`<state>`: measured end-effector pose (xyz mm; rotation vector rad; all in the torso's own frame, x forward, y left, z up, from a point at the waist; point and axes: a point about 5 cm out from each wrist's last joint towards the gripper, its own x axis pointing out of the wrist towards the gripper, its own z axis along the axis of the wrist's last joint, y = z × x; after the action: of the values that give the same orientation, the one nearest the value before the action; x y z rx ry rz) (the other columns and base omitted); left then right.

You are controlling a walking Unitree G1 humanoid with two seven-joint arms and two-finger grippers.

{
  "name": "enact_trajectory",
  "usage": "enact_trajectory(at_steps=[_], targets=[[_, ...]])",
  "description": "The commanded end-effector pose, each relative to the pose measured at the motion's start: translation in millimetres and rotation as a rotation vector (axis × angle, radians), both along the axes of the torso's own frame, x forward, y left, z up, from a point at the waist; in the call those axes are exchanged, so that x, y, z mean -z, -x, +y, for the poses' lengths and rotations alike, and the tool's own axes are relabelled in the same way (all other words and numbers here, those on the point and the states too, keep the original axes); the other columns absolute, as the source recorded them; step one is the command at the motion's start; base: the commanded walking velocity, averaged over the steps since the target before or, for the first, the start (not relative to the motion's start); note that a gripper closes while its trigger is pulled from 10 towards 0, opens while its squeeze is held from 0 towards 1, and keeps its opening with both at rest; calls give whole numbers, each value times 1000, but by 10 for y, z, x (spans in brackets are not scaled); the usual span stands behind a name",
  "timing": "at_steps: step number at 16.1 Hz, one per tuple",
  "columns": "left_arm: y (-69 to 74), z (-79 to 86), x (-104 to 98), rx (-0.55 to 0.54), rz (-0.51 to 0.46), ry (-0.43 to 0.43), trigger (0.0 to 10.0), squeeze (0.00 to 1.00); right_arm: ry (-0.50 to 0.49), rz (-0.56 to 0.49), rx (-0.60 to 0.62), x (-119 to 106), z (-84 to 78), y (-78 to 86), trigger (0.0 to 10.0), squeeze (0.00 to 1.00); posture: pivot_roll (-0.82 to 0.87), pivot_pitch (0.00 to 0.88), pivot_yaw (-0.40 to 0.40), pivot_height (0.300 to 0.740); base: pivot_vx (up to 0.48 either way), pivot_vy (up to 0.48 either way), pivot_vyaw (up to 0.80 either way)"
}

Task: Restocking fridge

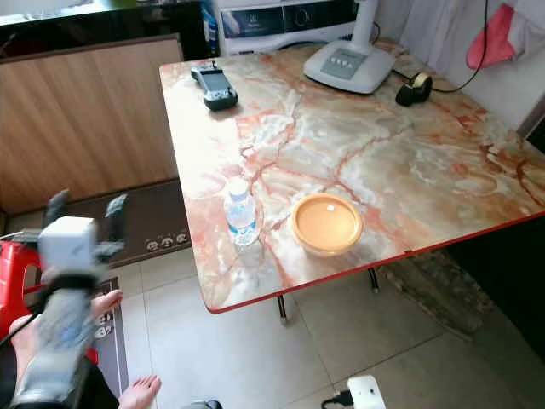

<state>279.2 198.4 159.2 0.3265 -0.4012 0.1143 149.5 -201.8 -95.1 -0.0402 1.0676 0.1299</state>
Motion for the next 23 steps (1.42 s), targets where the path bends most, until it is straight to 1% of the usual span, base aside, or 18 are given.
enact_trajectory(at_steps=[1,2,3,5,6,7,8,9,10,11,12,14,15,16,19,20,21,23], targets=[[-16,-167,-21,81,29,-22,10000,0,1,12,15,13,-28,45,10000,0,188,116,-55,740,0,0,0],[-22,-378,-92,170,41,-32,10000,0,3,11,18,12,-29,42,10000,0,181,121,-54,740,0,0,0],[4,-588,-115,247,60,-12,10000,0,1,5,36,11,-32,39,10000,0,176,125,-55,740,0,0,0],[81,-786,-146,305,67,14,10000,0,-2,-10,64,7,-35,33,10000,0,170,131,-56,740,0,0,0],[97,-813,-185,310,59,21,10000,0,-1,-12,63,5,-37,30,10000,0,166,137,-60,740,0,0,0],[94,-828,-278,316,31,47,10000,0,-10,-13,82,6,-39,33,10000,0,166,137,-60,740,0,0,0],[82,-826,-340,318,14,55,10000,0,-8,-13,75,5,-39,31,10000,0,169,139,-59,740,0,0,0],[55,-815,-459,323,-15,76,10000,0,-17,-12,86,7,-35,35,10000,0,169,139,-59,740,0,0,-800],[40,-803,-501,317,-20,80,10000,0,-12,-12,80,6,-37,33,10000,0,171,142,-58,740,0,0,-800],[26,-789,-531,310,-17,103,10000,0,-10,-14,73,4,-35,28,10000,0,170,143,-58,740,0,0,-800],[9,-771,-580,309,-16,144,10000,0,-12,-13,73,3,-35,24,10000,0,169,147,-59,740,0,0,-800],[5,-757,-608,304,-17,181,10000,0,-11,-13,72,2,-37,23,10000,0,167,147,-60,740,0,0,-800],[9,-752,-634,304,-16,197,10000,0,-10,-13,70,2,-38,22,10000,0,167,147,-60,740,0,0,-800],[7,-754,-682,300,-19,190,10000,0,-9,-14,70,1,-43,22,10000,0,173,143,-62,740,0,0,-781],[6,-767,-722,312,-9,202,10000,0,-7,-16,64,-1,-45,22,10000,0,178,138,-63,740,0,0,0],[1,-778,-709,318,19,208,10000,0,-6,-16,64,0,-47,25,10000,0,179,135,-63,740,0,0,0],[-1,-780,-708,318,24,209,10000,0,-6,-16,64,0,-47,25,10000,0,179,135,-63,740,0,0,0],[-75,-776,-833,299,78,202,10000,0,-2,-13,63,3,-48,31,10000,0,185,128,-64,740,0,0,0]])
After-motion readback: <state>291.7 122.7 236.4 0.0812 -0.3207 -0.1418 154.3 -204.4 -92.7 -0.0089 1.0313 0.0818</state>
